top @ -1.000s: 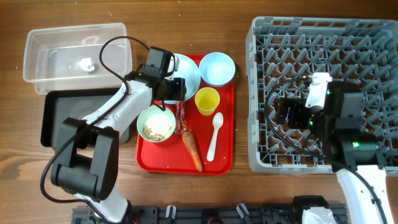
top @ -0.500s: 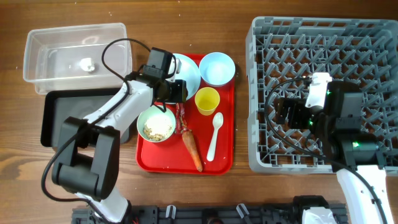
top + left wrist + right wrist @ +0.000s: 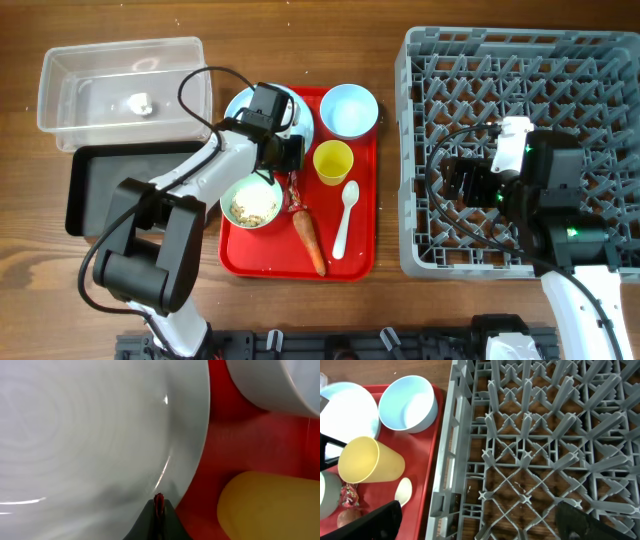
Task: Sort waste into correct bins and load items into the dishwasher rack
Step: 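Drop the red wrapper into the clear bin with the left gripper, then reach the left gripper to the yellow cup on the tray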
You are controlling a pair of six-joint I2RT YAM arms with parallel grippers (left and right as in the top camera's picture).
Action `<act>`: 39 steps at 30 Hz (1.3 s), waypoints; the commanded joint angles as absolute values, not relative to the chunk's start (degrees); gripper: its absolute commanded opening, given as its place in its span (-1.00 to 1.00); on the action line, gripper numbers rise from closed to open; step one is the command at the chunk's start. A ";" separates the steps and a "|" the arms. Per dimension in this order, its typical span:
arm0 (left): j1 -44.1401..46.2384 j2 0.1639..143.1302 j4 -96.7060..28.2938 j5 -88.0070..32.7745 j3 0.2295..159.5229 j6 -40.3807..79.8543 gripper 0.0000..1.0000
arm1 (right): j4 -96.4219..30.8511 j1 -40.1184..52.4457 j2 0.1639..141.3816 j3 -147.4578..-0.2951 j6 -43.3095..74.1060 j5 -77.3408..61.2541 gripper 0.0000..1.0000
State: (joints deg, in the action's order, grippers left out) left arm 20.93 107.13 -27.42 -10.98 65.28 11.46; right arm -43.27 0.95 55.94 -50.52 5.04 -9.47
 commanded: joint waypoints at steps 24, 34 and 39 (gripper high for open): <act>-6.66 91.29 -9.89 2.72 70.78 11.40 -0.92 | -43.40 0.78 56.05 -51.79 4.67 -10.63 0.99; -11.00 97.08 -1.50 2.70 70.78 11.38 0.35 | -43.35 0.78 56.05 -51.79 4.67 -10.61 1.00; -9.98 95.70 -2.17 -1.96 70.91 11.38 0.29 | -43.33 0.78 56.05 -51.79 4.69 -10.61 1.00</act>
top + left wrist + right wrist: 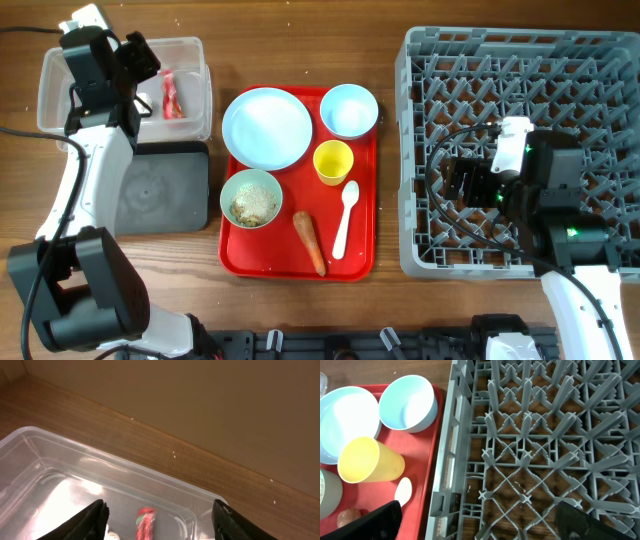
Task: Sort waste into correct bins and load items into the dishwasher rack
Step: 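Reach the left gripper to the yellow cup on the tray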
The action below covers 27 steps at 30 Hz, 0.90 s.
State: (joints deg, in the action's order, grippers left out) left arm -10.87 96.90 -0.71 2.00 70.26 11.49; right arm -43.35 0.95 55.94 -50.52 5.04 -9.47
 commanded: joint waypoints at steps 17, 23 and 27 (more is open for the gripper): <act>14.13 102.56 -22.74 -11.53 69.32 11.40 -0.13 | -43.46 0.78 56.05 -51.79 4.67 -10.63 0.99; 17.82 107.90 -23.09 -11.81 69.32 11.42 -0.14 | -43.55 0.78 56.05 -51.79 4.67 -10.63 0.99; 20.16 109.43 -23.40 -15.03 69.32 11.44 -0.15 | -43.55 0.78 56.05 -51.79 4.67 -10.63 1.00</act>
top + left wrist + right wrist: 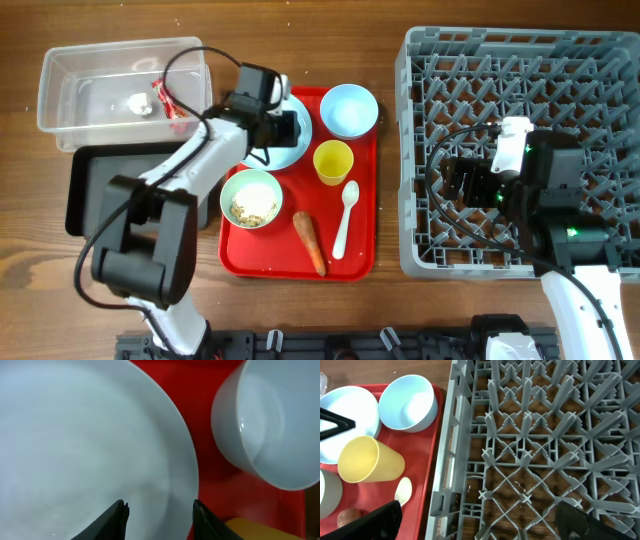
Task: Sort waste into correct bins and load items into the dishwasher rack
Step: 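Reach the left gripper to the yellow cup on the tray, then grasp the yellow cup with the left gripper and lift it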
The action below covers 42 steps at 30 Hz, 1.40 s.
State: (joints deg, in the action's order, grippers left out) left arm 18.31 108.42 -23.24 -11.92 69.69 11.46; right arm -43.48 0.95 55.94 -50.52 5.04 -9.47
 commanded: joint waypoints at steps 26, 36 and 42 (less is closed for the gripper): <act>20.16 98.28 -32.93 -16.84 72.99 12.93 -0.04 | -43.55 0.78 56.05 -51.79 4.67 -10.63 1.00; 25.74 97.73 -36.88 -17.80 72.97 12.91 -0.03 | -43.64 0.78 56.05 -51.79 4.69 -10.63 1.00; 28.58 102.15 -36.95 -12.67 72.93 12.91 -0.03 | -43.75 0.78 56.05 -51.79 4.67 -10.66 0.99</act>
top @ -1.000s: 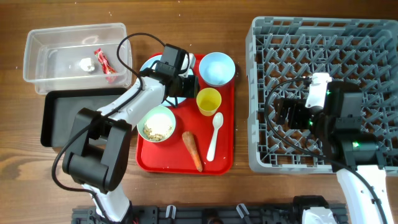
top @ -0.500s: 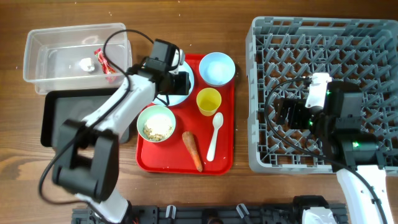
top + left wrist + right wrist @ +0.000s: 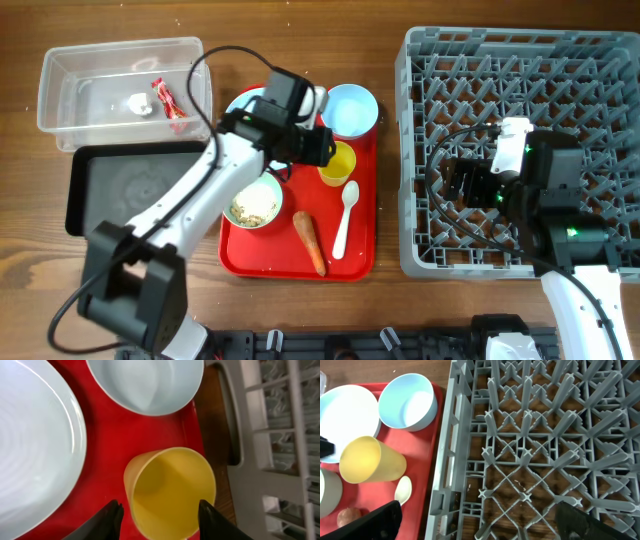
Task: Sort waste into correct bins and load items into the dishwasher rack
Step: 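Grasp the yellow cup with the left gripper and lift it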
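Observation:
A yellow cup stands upright on the red tray, and it also shows from above. My left gripper is open, with one finger on each side of the cup and neither pressing it. Beside the cup are a pale blue plate and a blue bowl. The grey dishwasher rack fills the right side. My right gripper hangs open over the rack's left edge, holding nothing.
A green bowl with food scraps, a carrot and a white spoon lie on the tray. At the far left, the clear bin holds a red wrapper and a white scrap. A black tray sits below it.
My left gripper was open over the blue plate. It now sits further right, open around the yellow cup. The right arm has not moved.
My left gripper was first shut on a red wrapper above the plate. Then it was open over the clear bin with the wrapper lying inside. After that it was back over the plate, open, and now it straddles the yellow cup.

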You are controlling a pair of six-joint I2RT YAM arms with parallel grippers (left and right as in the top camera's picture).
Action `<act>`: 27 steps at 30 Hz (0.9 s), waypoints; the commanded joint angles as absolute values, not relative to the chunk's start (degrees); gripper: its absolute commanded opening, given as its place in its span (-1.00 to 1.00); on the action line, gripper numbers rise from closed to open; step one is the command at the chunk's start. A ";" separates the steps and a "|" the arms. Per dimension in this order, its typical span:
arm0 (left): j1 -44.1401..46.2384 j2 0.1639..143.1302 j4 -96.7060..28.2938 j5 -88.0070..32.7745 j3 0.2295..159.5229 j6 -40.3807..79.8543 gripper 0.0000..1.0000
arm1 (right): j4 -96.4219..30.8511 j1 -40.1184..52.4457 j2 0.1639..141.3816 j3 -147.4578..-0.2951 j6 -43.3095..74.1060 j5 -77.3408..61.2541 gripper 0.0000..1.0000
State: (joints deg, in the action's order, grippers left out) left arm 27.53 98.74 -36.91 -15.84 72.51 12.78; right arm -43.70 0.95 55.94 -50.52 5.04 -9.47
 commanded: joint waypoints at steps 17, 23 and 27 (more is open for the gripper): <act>22.81 100.77 -36.69 -21.98 73.12 15.42 -0.92 | -43.64 0.78 56.05 -51.75 6.63 -3.68 0.99; 15.86 99.92 -30.13 -49.76 73.12 20.27 -0.92 | -39.99 0.78 58.59 -51.75 4.19 -16.08 0.99; 14.83 99.92 -24.77 -62.92 73.12 22.00 -0.92 | -35.90 0.78 62.89 -51.75 -1.83 -36.01 0.99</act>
State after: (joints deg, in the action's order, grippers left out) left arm 15.18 101.19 -27.51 -42.92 72.55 19.00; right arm -38.37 0.91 59.48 -50.54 3.68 -16.19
